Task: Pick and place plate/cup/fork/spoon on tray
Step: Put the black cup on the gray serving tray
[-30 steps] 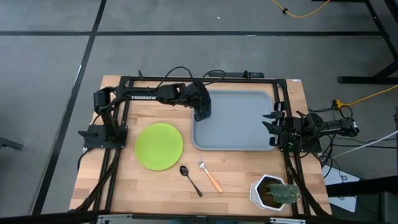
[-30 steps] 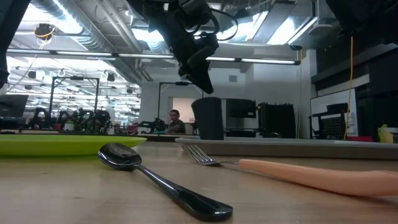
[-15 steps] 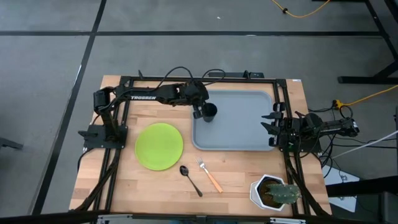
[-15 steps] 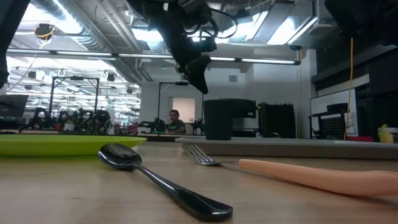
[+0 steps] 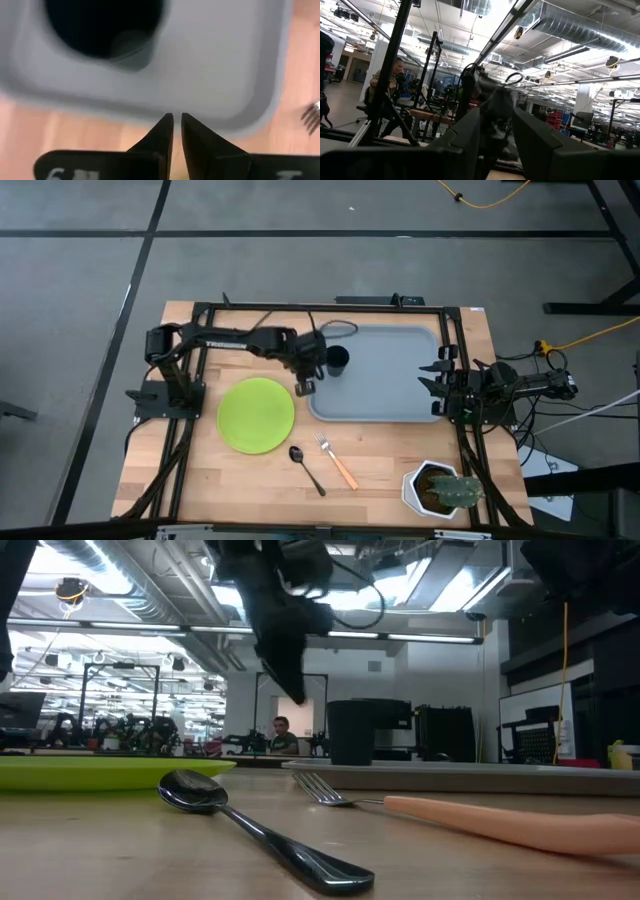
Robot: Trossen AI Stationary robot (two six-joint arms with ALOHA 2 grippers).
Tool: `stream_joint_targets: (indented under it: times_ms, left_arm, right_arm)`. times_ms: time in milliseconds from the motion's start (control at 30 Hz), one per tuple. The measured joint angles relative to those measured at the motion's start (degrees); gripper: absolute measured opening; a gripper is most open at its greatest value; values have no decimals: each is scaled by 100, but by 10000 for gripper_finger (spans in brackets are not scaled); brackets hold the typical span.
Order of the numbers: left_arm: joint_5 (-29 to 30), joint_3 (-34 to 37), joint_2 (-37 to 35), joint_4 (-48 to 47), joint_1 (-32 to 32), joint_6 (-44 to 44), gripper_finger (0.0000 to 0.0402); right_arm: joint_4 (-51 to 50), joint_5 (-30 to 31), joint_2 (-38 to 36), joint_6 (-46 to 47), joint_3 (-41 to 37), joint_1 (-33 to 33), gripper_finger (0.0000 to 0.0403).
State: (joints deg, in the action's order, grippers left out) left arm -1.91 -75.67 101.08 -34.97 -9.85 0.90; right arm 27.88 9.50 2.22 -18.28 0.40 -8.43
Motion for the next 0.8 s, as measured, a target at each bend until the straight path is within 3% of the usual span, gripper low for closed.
stream_joint_targets:
  times_ms: [133, 333, 500, 800]
  left_arm:
    - [228, 231, 226, 1241, 232, 2, 30]
    - [429, 239, 528, 2075, 280, 51, 30]
    - [493, 242, 828, 2402, 258, 51, 30]
    - [1286, 242, 966, 2529, 188, 51, 30]
  right_arm:
    - [-23, -1, 1, 0, -2, 0, 120]
    - [-46, -2, 0, 0, -2, 2, 120]
    - [-49, -1, 0, 0, -1, 1, 120]
    - [-52, -2, 0, 0, -2, 1, 120]
